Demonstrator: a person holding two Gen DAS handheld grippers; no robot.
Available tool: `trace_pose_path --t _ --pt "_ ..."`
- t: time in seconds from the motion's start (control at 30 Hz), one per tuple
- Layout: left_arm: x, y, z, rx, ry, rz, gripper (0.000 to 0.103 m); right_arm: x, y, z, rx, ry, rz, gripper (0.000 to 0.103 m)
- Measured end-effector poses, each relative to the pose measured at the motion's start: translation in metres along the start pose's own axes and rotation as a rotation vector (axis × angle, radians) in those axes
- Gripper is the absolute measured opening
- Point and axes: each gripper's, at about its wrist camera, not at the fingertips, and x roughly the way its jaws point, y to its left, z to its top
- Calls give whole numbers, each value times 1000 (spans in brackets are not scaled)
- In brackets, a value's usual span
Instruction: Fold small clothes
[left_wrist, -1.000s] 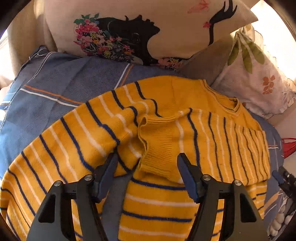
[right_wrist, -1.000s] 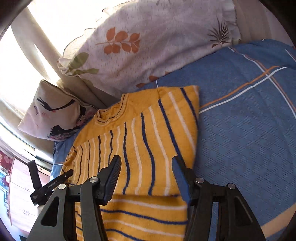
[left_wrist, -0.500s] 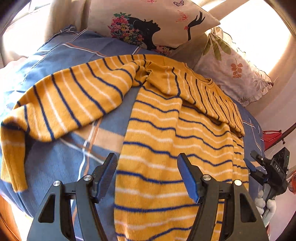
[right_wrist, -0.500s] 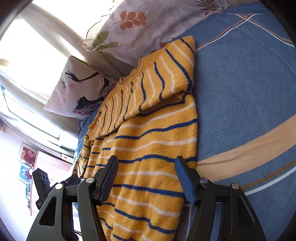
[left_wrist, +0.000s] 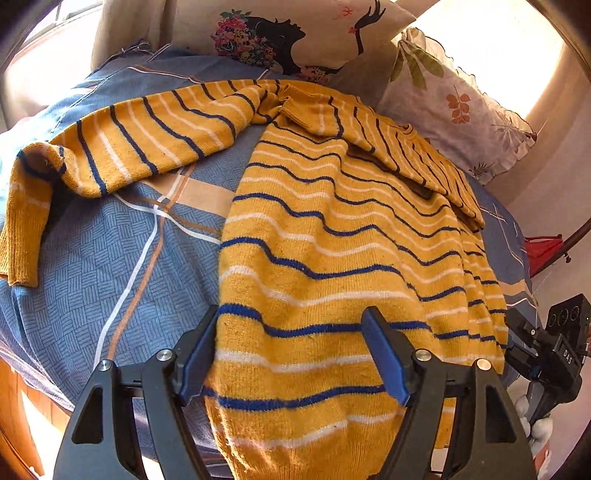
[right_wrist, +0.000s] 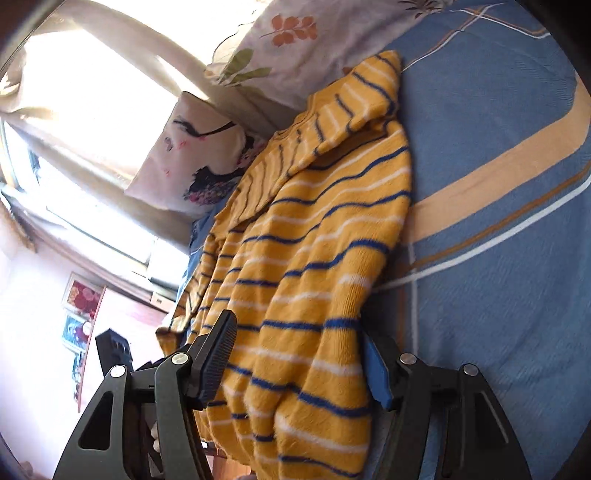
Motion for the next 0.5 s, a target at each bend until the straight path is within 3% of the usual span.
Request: trace_pose_path --t 0.03,0.07,0.1,0.17,0.3,0.4,0.5 --pt "-1 -2 -2 9 3 8 31 2 2 -7 -4 14 -1 54" --pt "-2 -3 -3 19 13 21 14 4 0 -11 16 31 15 31" --pt "-5 -2 -3 13 16 2 9 2 -6 -13 43 32 35 22" --pt "-17 2 -4 -10 -3 -29 8 -12 -17 -11 93 -1 77 10" --pt "-35 2 -11 8 -29 -36 8 -59 -29 -11 119 -85 109 8" --pt "-26 7 -18 4 3 8 8 -82 -36 -15 133 -125 62 8" --pt "-14 24 -20 -58 55 -18 9 -88 -55 -20 172 -136 -30 7"
